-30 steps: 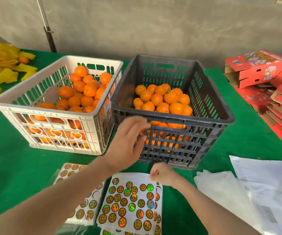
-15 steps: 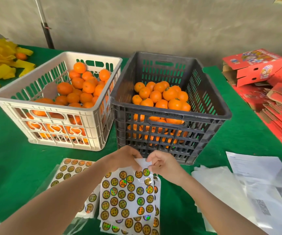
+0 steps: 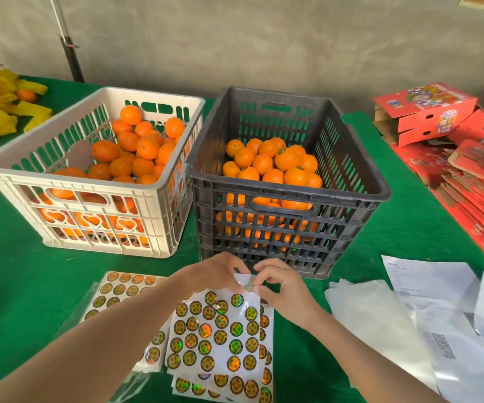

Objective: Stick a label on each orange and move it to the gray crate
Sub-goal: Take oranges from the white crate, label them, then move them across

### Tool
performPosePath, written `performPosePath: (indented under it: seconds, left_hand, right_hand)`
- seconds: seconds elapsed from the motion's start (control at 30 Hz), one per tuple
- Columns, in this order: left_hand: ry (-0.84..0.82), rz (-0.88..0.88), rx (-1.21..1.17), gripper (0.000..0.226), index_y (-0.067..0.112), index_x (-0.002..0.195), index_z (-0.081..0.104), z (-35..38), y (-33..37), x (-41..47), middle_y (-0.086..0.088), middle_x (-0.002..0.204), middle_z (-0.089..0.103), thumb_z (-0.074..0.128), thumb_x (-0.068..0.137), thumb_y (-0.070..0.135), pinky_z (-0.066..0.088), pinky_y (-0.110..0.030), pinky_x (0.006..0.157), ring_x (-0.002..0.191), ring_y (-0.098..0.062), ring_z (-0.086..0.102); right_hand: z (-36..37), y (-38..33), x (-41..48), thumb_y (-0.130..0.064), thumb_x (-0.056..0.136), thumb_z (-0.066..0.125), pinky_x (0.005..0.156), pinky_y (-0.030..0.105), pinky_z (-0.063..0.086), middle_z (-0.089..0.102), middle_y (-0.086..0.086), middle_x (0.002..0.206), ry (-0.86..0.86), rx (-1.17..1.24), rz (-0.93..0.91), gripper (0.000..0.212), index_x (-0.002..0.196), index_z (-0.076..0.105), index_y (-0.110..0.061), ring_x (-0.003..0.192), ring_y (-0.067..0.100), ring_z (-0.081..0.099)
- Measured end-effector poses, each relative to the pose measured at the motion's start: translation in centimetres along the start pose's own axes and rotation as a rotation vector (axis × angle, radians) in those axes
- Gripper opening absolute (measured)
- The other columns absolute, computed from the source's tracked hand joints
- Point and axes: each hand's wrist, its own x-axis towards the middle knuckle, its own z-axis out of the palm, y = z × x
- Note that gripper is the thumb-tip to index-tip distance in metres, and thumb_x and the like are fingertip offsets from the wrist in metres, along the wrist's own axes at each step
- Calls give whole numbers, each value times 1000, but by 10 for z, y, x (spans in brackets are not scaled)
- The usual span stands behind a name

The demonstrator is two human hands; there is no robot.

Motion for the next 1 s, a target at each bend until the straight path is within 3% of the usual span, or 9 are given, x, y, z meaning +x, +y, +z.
performPosePath:
  seconds: [0.1, 0.23, 0.37, 0.43, 0.53, 0.63, 0.77, 0.87, 1.0]
  left_hand:
    - [17, 74, 96, 42, 10, 122, 59, 5, 1, 3, 5, 107, 55, 71, 82, 16, 36, -21, 83, 103, -12, 53]
    - [165, 230, 261, 30, 12, 111, 61, 3, 11, -11, -2, 106, 65, 68, 84, 24, 42, -30, 91, 102, -20, 59]
    - [427, 510, 250, 9, -1, 83, 65, -25, 22, -46, -5, 69, 61, 61, 86, 6, 42, -26, 61, 61, -17, 56]
    - [506, 604, 168, 6, 3, 85, 68, -46, 22, -67, 6, 70, 59, 62, 84, 3, 38, -15, 58, 57, -5, 52]
    - [655, 679, 132, 9, 5, 89, 69, -82, 17, -98, 12, 69, 61, 62, 83, 7, 36, -6, 54, 55, -2, 53]
    - [804, 639, 98, 9, 5, 86, 69, -123, 0, -120, 17, 64, 59, 62, 82, 8, 32, -2, 52, 51, 4, 50]
    - [1012, 550, 121, 15, 8, 92, 68, -183, -39, -132, 17, 69, 59, 63, 86, -4, 39, -5, 52, 56, 6, 55]
    - [1138, 382, -61, 30, 17, 96, 64, -234, -70, -129, 1, 81, 69, 49, 91, -9, 52, -25, 60, 63, -3, 62]
    - [1214, 232, -122, 43, 28, 84, 56, -294, -103, -118, -2, 81, 69, 44, 84, -13, 49, -31, 68, 70, -24, 63]
  right_hand:
    - [-2, -6, 0, -2, 82, 69, 93, 39, 48, 60, -11, 104, 48, 42, 38, 37, 71, 61, -37, 103, 3, 57]
    - [-5, -26, 2, 1, 82, 69, 86, 38, 50, 63, -3, 96, 91, 30, -41, 25, 76, 66, -23, 94, 7, 59]
    - [-6, -70, 11, 3, 83, 67, 67, 33, 49, 61, 5, 85, 201, 15, -279, 8, 79, 65, -4, 79, 14, 56]
    - [-6, -101, 21, -1, 84, 65, 63, 27, 46, 60, 6, 86, 271, 15, -450, 4, 81, 65, -3, 78, 13, 55]
    - [-5, -147, 49, -2, 86, 64, 70, 20, 45, 58, 11, 94, 344, 26, -647, 6, 90, 68, -5, 86, 12, 55]
    - [-3, -183, 92, 2, 86, 61, 83, 19, 44, 59, 11, 103, 384, -64, -717, 26, 107, 66, -12, 99, 11, 54]
    - [14, -210, 168, -8, 91, 57, 97, 30, 42, 54, 2, 125, 172, -329, -512, 52, 137, 45, -28, 118, 15, 47]
    - [38, -211, 224, -13, 92, 55, 99, 42, 42, 45, 7, 140, 11, -605, -429, 64, 147, 25, -30, 127, 25, 42]
    - [68, -198, 277, -16, 94, 49, 91, 43, 44, 46, 13, 136, -116, -882, -419, 66, 150, 14, -23, 119, 30, 46]
